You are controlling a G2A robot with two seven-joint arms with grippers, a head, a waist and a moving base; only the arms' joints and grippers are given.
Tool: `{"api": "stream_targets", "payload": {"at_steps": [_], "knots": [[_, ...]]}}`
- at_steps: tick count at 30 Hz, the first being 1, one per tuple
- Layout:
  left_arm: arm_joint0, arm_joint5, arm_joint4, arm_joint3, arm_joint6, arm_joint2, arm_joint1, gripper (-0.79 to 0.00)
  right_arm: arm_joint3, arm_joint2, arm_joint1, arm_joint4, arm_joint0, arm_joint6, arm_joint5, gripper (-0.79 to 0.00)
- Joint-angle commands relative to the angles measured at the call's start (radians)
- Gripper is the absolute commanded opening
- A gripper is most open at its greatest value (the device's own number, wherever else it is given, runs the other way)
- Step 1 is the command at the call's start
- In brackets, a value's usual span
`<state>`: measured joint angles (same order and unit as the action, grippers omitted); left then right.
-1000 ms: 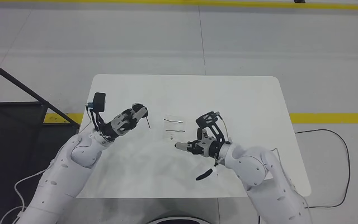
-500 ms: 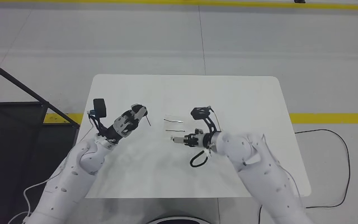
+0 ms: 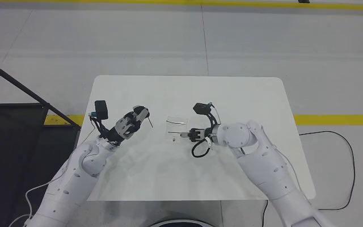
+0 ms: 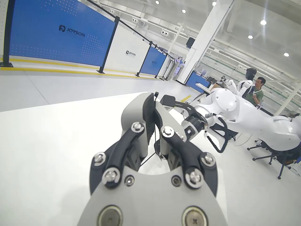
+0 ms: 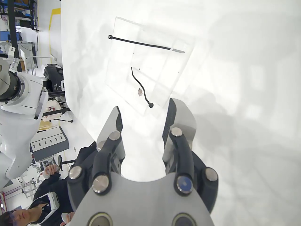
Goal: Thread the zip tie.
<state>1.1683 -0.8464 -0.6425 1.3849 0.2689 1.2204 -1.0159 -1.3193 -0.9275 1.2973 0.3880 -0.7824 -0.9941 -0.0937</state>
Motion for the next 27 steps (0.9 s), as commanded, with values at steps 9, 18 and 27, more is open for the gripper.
{"api": "stream_targets", "payload": {"at_steps": [9, 18, 27], "knots": [[0.000, 0.000, 0.000, 0.000, 0.000, 0.000, 0.000, -0.785, 0.040, -0.002, 0.006, -0.036, 0.014, 0.012, 0.010, -0.505], [0.000, 0.000, 0.000, 0.000, 0.000, 0.000, 0.000, -0.785, 0.054, -0.007, 0.007, -0.056, 0.019, 0.017, 0.011, -0.486], [0.000, 0.000, 0.000, 0.000, 0.000, 0.000, 0.000, -0.785, 0.062, -0.007, 0.008, -0.064, 0.022, 0.017, 0.011, -0.600]]}}
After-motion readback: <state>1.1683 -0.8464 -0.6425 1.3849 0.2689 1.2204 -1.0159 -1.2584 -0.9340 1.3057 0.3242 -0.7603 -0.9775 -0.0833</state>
